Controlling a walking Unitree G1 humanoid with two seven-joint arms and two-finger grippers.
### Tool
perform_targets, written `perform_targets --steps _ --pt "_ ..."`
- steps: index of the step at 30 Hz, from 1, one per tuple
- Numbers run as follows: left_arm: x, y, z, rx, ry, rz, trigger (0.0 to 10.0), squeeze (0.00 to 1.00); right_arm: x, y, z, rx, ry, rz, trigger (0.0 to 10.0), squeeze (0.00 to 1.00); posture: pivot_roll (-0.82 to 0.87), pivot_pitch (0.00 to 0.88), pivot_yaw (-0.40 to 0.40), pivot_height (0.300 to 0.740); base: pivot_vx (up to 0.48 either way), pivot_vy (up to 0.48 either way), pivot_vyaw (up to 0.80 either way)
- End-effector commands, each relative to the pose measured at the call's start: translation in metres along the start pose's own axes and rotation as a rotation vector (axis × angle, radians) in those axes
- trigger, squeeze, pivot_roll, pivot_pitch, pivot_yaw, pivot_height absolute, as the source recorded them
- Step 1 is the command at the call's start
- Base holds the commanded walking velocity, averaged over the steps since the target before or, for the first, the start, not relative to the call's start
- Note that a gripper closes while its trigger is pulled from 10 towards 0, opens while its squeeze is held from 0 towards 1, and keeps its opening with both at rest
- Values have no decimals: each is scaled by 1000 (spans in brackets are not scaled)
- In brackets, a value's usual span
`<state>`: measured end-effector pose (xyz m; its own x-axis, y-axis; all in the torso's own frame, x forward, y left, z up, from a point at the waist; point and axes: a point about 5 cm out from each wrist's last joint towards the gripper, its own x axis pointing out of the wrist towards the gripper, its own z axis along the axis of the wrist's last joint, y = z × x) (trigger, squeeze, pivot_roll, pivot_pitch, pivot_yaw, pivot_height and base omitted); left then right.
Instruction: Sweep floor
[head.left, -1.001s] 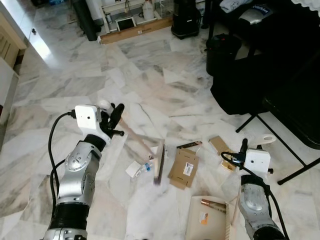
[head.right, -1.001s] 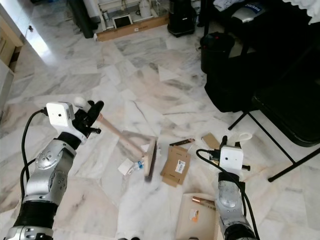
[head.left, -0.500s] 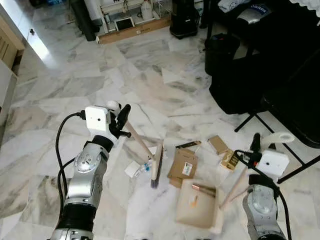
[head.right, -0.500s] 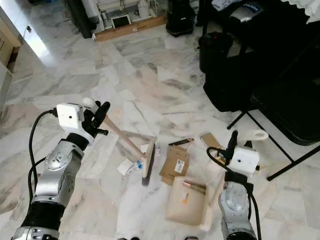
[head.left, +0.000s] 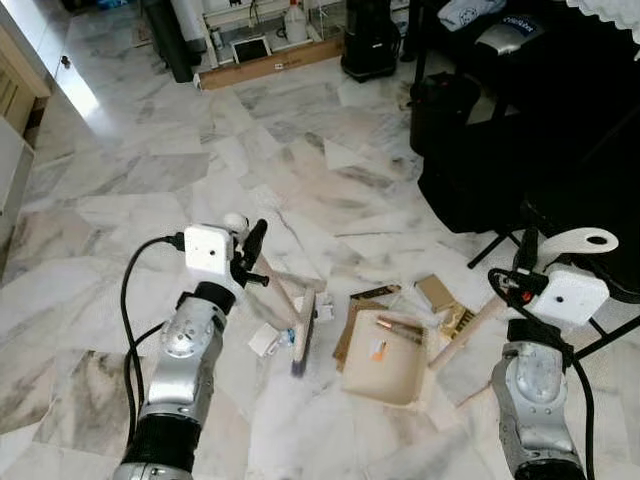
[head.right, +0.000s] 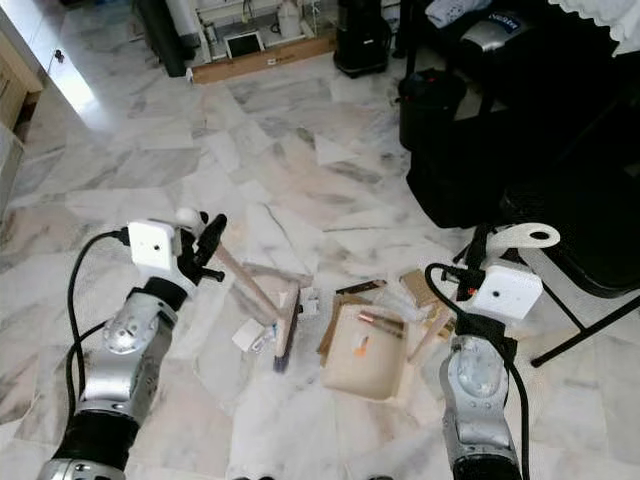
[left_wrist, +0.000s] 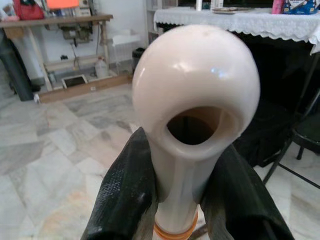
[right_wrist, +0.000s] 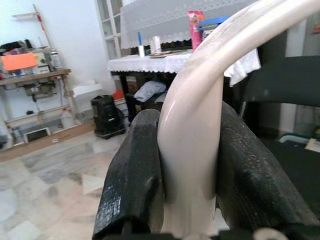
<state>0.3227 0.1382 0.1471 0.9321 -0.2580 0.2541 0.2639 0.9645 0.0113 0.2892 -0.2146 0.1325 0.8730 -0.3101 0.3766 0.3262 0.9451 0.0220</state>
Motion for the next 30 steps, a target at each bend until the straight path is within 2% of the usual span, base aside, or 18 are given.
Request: perform_targets --steps 1,3,8,19,26,30 --pt "0 1 5 23 -48 2 10000 0 2 3 12 42 -49 0 10000 0 -31 39 87 740 0 0 0" --pt "3 -3 4 15 -50 -3 10000 0 2 3 14 42 -50 -2 10000 0 -41 3 87 740 0 0 0" --pt "5 -4 3 18 -57 2 10000 0 2 2 15 46 -37 -10 10000 0 -38 0 81 740 0 0 0" --pt "-3 11 -1 62 -57 71 10000 0 7 14 19 56 -30 38 10000 0 2 0 63 740 0 0 0" --pt "-7 6 -6 38 -50 102 10000 0 10 11 22 36 -31 71 10000 0 -8 0 40 740 0 0 0" --pt "-7 4 -6 38 -51 98 10000 0 12 9 23 22 -33 66 10000 0 -7 0 44 740 0 0 800"
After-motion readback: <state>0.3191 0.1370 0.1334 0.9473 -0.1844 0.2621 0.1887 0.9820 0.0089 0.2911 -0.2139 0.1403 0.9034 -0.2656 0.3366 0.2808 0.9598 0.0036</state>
